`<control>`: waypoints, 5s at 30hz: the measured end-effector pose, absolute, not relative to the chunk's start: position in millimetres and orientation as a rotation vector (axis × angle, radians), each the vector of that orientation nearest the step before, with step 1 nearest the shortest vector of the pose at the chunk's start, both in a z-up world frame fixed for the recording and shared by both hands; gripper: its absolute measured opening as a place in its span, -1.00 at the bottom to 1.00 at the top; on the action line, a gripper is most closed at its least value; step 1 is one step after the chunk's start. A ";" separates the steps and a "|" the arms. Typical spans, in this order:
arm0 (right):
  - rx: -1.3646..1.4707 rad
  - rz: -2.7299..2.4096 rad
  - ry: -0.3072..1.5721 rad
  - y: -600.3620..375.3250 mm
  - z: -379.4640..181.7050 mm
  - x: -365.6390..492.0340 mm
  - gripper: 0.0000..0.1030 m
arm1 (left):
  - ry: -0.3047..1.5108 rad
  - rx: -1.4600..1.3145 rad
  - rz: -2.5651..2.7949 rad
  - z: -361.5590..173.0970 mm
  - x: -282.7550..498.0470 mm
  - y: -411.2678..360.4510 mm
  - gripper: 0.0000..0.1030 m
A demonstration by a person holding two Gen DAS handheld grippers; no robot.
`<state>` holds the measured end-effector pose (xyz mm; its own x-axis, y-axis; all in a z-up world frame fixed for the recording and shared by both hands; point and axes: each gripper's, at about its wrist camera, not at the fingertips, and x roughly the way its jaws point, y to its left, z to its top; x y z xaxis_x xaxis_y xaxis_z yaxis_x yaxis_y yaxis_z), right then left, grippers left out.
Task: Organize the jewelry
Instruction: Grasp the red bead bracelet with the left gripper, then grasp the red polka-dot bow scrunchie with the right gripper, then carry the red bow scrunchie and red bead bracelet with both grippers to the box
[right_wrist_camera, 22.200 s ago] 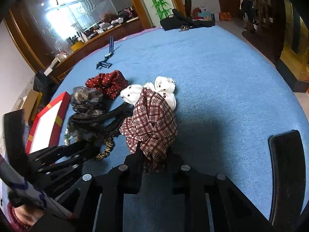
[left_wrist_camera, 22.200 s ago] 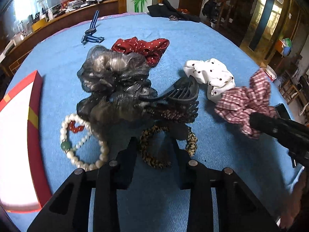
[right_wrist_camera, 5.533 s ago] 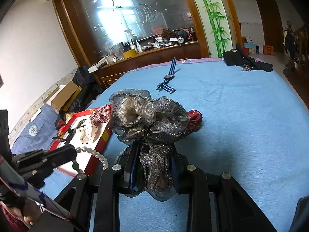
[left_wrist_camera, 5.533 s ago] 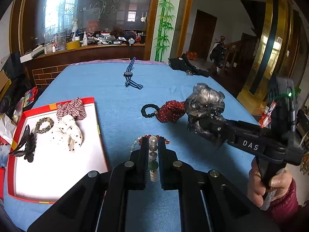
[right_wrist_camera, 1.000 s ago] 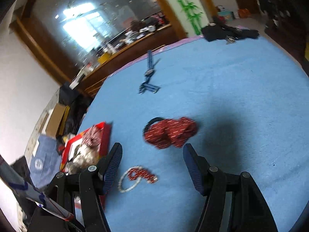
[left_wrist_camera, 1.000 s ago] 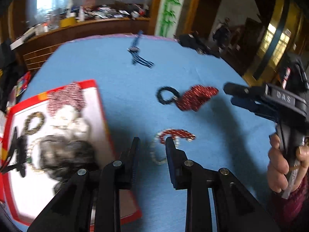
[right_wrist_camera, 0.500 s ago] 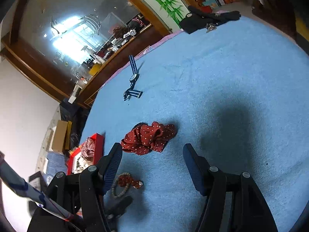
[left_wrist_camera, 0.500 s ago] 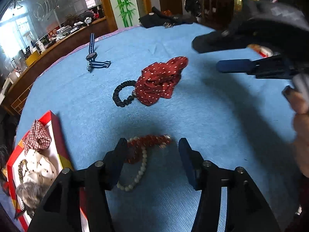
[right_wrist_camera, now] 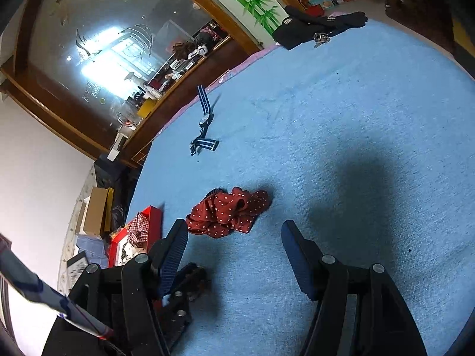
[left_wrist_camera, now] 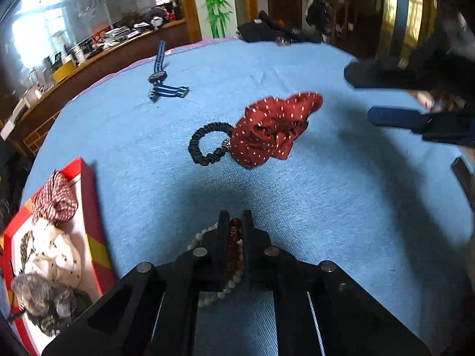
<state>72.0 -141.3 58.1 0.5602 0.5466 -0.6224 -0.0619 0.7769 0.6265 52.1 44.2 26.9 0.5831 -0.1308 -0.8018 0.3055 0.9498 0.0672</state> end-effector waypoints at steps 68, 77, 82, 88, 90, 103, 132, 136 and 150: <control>0.316 0.551 0.794 -72.3 77.3 31.3 -0.71 | 0.705 0.049 -0.093 83.1 -51.3 75.1 -0.86; 0.294 0.579 0.772 -65.5 81.8 24.7 -0.71 | 0.689 0.047 -0.066 89.8 -62.2 81.8 -0.86; 0.273 0.601 0.763 -58.7 83.6 19.8 -0.71 | 0.670 0.039 -0.053 96.4 -68.6 86.3 -0.86; 0.252 0.632 0.753 -51.9 84.6 15.4 -0.71 | 0.649 0.015 -0.031 105.9 -74.7 100.8 -0.86; 0.240 0.638 0.748 -49.1 85.0 13.2 -0.71 | 0.644 0.006 -0.021 108.4 -75.8 106.3 -0.86; 0.186 0.755 0.726 -29.1 89.9 -4.6 -0.70 | 0.597 -0.055 0.086 125.8 -92.2 168.4 -0.86; 0.072 1.076 0.872 151.9 77.8 -49.6 -0.66 | 0.654 -0.247 0.274 74.1 -109.2 318.3 -0.86; 0.062 1.067 0.900 168.2 64.8 -43.7 -0.65 | 0.664 -0.252 0.279 66.0 -107.3 323.8 -0.86; -0.040 0.992 0.955 189.9 33.2 -35.7 -0.65 | 0.699 -0.270 0.308 45.6 -99.4 336.6 -0.86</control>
